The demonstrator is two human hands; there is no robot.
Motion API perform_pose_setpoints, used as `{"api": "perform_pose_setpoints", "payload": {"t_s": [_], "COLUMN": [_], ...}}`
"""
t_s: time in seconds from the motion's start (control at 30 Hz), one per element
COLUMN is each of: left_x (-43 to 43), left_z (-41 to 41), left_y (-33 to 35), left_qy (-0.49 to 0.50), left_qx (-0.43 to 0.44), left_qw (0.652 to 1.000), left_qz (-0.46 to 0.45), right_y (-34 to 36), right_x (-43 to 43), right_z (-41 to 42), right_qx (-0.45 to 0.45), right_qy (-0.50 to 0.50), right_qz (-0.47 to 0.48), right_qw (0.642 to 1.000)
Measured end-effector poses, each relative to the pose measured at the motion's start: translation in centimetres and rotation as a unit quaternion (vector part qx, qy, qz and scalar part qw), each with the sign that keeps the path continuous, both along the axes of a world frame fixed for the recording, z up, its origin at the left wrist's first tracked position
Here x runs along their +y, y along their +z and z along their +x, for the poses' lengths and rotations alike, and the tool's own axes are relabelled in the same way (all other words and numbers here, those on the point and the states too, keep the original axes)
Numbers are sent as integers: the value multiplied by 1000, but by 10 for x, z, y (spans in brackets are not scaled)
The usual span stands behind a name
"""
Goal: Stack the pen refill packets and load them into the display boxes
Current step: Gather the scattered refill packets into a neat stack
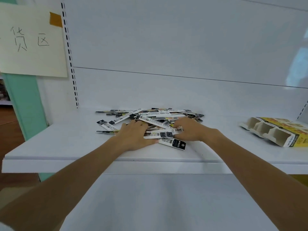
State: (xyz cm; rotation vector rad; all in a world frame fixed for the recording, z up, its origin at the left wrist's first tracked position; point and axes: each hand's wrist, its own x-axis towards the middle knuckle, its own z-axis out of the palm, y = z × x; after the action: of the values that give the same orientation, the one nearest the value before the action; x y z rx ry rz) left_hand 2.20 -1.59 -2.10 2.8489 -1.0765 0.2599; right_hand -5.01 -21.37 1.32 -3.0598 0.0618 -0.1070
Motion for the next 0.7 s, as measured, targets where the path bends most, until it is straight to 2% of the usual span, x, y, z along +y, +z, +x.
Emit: {"api": "perform_pose_setpoints", "payload": {"t_s": [0.07,0.2,0.3,0.37,0.43,0.53,0.7], "left_x": [-1,-4,-4,-4,-5,-8,1], "left_z": [-2,-7,-12,-10,-9,-8,-3], "left_y": [0,-1,-2,-2,0,-1,5], "left_qy": [-1,11,13,-13,-41,-63,-80], "left_qx": [-8,-67,-134,-146,-128,-84,35], "left_qw": [1000,998,991,989,991,994,995], "left_qz": [3,14,-11,-21,-17,-33,-52], "right_y": [0,6,11,15,14,4,-5], "right_x": [4,11,13,8,4,4,16], "right_z": [-2,-1,-1,1,8,22,50], "right_qx": [27,10,56,62,16,-69,13], "right_qy": [-10,-4,1,9,1,-2,32], "right_qz": [37,83,232,281,277,205,138], "right_qw": [999,996,971,958,961,976,990]}}
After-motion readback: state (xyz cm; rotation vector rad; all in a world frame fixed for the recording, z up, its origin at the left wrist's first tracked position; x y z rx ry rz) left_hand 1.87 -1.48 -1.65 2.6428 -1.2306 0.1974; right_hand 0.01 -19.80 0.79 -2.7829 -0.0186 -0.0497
